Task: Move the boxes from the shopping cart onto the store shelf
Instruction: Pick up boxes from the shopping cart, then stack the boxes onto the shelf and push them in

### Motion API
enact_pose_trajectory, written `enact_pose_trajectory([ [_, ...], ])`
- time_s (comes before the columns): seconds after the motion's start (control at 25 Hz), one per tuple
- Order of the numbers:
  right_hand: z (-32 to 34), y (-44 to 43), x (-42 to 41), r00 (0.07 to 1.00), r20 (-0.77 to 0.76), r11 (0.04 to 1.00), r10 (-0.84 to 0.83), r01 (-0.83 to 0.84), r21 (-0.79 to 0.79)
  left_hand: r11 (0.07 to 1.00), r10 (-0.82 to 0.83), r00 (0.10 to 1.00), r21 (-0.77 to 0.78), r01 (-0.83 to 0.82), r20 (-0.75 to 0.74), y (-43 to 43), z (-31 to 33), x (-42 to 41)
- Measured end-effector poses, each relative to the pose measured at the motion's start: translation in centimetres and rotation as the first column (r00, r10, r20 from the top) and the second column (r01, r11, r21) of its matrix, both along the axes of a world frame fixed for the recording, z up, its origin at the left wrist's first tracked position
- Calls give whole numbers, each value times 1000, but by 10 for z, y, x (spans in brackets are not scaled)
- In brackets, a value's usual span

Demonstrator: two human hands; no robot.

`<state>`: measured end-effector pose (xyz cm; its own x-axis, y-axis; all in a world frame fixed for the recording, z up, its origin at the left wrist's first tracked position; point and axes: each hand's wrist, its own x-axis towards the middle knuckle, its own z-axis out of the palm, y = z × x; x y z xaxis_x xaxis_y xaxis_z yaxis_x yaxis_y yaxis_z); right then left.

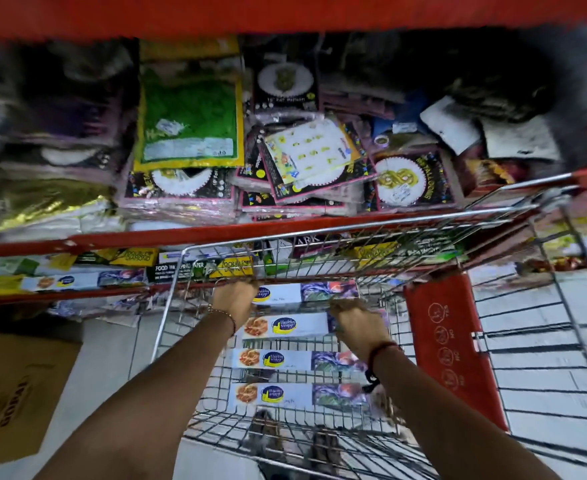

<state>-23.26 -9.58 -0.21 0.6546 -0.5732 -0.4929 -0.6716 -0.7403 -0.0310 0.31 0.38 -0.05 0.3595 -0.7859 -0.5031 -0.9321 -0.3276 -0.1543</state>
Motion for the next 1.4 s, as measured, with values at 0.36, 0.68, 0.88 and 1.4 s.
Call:
enact_pose_trajectory([
  [0.36,165,10,4,998,59,998,33,-30,-47,988,62,998,-145,-59,16,21,180,5],
  [0.68,285,-5,30,979,160,982,126,-100,-161,945,30,996,-328,-3,78,21,326,35],
  [0.88,344,-27,57,959,247,978,140,-95,-188,895,16,993,-445,37,115,1,415,60],
  [1.4,368,-70,109,951,302,990,64,-21,-142,841,115,987,-539,-35,114,-134,454,136],
])
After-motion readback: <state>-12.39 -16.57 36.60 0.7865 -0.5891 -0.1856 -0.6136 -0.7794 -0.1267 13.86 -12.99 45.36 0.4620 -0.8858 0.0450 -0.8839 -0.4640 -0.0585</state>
